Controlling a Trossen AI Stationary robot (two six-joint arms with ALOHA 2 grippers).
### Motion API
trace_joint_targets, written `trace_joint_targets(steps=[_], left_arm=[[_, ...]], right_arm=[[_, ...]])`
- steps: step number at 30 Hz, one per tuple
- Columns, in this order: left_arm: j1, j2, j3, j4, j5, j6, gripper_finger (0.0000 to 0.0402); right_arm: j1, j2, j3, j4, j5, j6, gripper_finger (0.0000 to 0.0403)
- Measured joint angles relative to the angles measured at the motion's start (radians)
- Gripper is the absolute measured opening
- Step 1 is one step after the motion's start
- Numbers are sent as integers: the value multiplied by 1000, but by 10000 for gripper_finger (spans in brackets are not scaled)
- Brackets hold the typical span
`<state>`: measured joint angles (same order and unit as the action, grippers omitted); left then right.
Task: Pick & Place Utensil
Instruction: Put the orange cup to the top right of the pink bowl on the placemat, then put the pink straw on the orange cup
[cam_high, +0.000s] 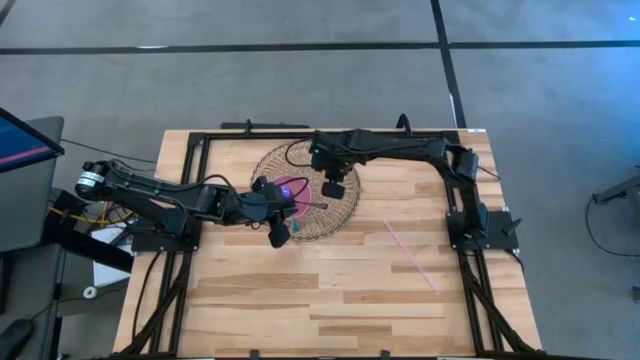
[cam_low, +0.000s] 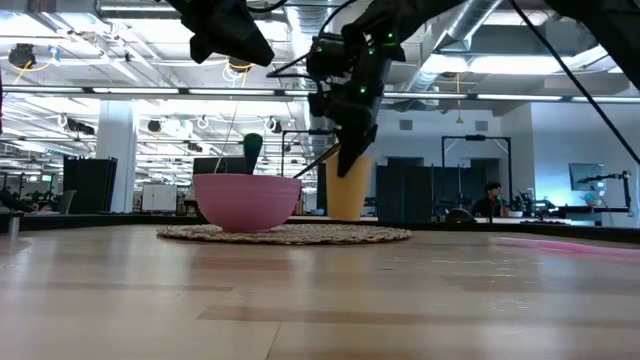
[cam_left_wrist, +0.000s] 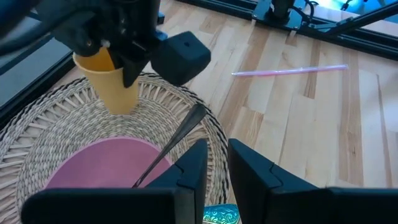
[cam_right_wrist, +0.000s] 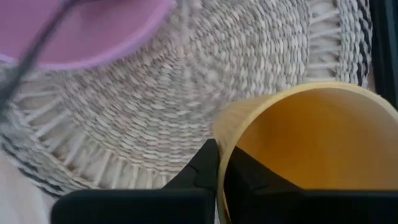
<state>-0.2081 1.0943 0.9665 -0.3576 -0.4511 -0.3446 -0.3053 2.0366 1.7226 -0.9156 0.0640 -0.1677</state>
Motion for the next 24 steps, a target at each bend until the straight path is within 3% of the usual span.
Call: trace_joint_targets(steps=[15,24], left_arm=[[0,0,0,0,0,0,65],[0,0,0,0,0,0,65]], right_arm=[[-1,-3,0,33,-23,-102,103],[32,-4,68,-112,-12,-105,142]])
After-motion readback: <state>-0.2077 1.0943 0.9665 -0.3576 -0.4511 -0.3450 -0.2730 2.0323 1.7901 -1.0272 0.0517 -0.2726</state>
